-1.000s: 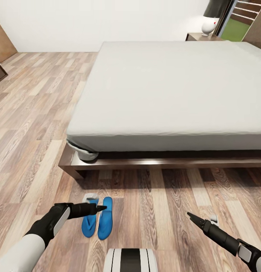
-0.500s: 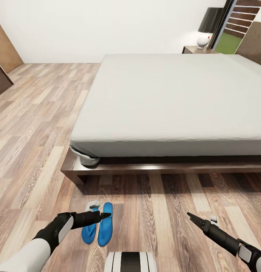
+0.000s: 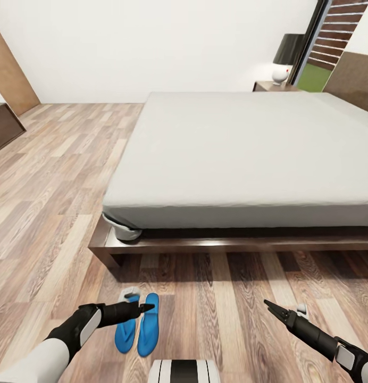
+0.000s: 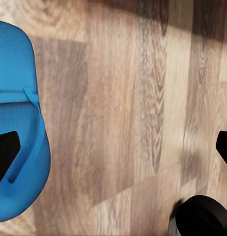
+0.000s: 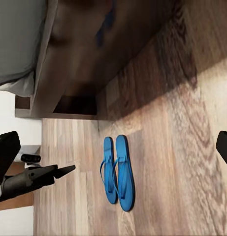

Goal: In the bedroom, move the book from the bed onto either nightstand, and place the two sandals side by side next to the bed.

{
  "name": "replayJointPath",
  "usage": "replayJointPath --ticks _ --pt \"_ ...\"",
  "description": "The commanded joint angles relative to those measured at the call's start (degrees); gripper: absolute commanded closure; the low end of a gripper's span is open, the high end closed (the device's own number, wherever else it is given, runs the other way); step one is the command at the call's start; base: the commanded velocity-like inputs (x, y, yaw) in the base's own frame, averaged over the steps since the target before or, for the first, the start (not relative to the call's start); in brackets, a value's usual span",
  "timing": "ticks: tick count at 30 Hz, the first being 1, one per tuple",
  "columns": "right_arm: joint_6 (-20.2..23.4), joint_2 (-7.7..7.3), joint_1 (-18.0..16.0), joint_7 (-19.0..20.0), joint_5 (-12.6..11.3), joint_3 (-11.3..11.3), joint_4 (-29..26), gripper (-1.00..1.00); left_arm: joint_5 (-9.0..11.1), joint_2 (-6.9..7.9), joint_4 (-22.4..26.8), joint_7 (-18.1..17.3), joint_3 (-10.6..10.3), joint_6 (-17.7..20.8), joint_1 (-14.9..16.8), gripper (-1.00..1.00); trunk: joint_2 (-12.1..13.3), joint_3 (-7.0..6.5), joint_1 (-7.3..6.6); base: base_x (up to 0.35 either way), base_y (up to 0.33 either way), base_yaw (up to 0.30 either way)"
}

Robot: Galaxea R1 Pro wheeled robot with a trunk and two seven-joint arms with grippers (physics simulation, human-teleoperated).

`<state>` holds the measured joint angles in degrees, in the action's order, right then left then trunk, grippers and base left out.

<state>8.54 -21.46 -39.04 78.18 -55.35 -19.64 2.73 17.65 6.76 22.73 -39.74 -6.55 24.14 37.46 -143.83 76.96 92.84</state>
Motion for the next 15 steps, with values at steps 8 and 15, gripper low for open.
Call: replayJointPath --ticks 8,15 --pt "0.6 0.02 -0.1 0.3 -0.4 -0.5 0.2 -1.00 0.4 0.34 -1.1 -0.8 -0.3 0.4 -0.3 -1.00 0.1 -1.74 -0.21 0.000 0.000 0.000" --pt "0.6 0.02 -0.1 0.1 -0.4 -0.5 0.2 -1.00 0.3 0.73 -3.2 -1.1 -0.3 0.2 -0.3 -1.00 0.2 -3.29 -0.39 0.000 0.000 0.000"
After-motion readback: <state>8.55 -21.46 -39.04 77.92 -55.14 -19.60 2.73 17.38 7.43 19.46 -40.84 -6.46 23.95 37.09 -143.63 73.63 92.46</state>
